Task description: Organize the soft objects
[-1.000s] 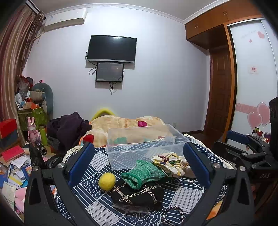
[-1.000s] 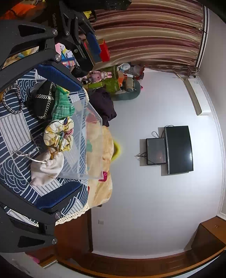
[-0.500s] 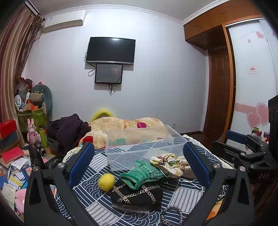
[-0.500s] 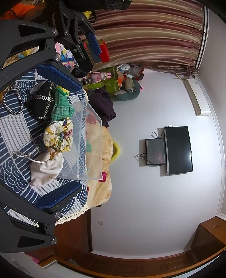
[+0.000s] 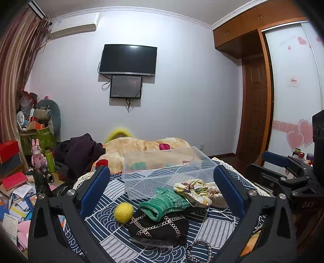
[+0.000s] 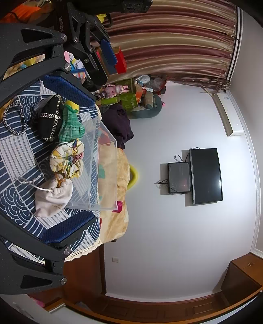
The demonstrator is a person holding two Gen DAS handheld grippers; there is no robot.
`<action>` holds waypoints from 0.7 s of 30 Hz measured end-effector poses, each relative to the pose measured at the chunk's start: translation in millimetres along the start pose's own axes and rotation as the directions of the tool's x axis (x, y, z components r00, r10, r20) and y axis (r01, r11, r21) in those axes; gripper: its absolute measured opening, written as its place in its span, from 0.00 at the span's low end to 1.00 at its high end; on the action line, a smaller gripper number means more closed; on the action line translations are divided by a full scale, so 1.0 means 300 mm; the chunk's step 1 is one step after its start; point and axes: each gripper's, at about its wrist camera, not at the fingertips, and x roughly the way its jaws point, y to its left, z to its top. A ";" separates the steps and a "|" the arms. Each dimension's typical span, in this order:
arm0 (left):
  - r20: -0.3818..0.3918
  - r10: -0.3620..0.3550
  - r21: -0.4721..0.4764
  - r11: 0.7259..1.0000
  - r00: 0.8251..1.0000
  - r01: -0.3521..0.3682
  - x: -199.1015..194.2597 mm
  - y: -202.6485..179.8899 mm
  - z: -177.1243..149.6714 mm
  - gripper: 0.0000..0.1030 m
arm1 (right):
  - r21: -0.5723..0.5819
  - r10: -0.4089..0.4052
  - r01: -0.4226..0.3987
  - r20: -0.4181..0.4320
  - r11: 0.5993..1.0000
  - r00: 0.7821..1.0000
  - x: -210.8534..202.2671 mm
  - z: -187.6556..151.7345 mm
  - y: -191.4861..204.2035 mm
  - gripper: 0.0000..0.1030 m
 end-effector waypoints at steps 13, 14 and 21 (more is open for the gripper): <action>-0.004 -0.004 0.003 1.000 1.000 0.004 -0.002 -0.005 0.003 1.00 | 0.001 0.000 0.000 0.000 1.000 1.000 -0.002 -0.001 0.002 1.00; -0.004 -0.005 0.003 1.000 1.000 0.005 -0.002 -0.005 0.003 1.00 | 0.001 -0.001 0.001 0.000 1.000 1.000 -0.003 -0.001 0.003 1.00; -0.005 -0.007 0.003 1.000 1.000 0.007 -0.002 -0.009 0.003 1.00 | 0.002 0.000 0.000 -0.001 1.000 1.000 -0.003 -0.002 0.002 1.00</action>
